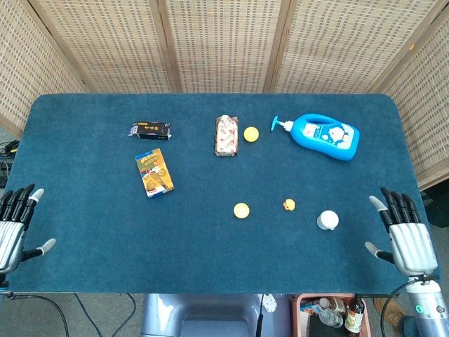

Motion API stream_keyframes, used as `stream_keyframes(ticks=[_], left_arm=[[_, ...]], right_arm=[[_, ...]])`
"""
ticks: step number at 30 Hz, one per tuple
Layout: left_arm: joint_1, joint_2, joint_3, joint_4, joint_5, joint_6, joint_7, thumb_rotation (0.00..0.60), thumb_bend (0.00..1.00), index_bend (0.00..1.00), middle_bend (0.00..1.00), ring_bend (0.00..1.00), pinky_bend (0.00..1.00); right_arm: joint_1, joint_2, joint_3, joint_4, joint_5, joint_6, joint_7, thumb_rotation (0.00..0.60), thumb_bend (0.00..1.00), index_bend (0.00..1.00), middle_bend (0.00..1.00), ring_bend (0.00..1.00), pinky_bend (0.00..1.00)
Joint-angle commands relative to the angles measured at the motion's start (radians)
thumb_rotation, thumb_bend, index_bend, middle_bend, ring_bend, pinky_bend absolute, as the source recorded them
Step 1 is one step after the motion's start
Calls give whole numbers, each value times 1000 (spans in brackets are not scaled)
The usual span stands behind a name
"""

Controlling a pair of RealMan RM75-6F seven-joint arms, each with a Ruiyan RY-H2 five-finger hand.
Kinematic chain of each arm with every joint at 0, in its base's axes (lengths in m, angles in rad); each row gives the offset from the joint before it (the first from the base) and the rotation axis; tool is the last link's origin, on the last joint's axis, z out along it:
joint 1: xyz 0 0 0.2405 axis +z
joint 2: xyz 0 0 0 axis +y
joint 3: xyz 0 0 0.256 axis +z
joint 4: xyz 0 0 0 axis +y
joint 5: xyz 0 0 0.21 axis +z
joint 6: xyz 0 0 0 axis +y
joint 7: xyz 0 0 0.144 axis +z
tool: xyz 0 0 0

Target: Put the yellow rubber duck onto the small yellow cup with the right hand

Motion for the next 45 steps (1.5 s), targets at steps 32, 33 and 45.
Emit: stream_keyframes(ticks=[32, 33, 45], left_arm=[[-37, -35, -44, -7, -151, -95, 124, 600, 0, 0, 0, 0, 0], [-37, -34, -43, -7, -151, -96, 124, 600, 0, 0, 0, 0, 0], [-35, -34, -38, -11, -151, -95, 127, 600, 0, 0, 0, 0, 0]], right_arm=[[482, -349, 88, 320, 320, -604, -129, 600, 199, 372, 0, 0, 0], [483, -353, 86, 323, 321, -604, -127, 600, 199, 372, 0, 0, 0], [512, -395, 74, 365, 351, -626, -133, 600, 229, 381, 0, 0, 0]])
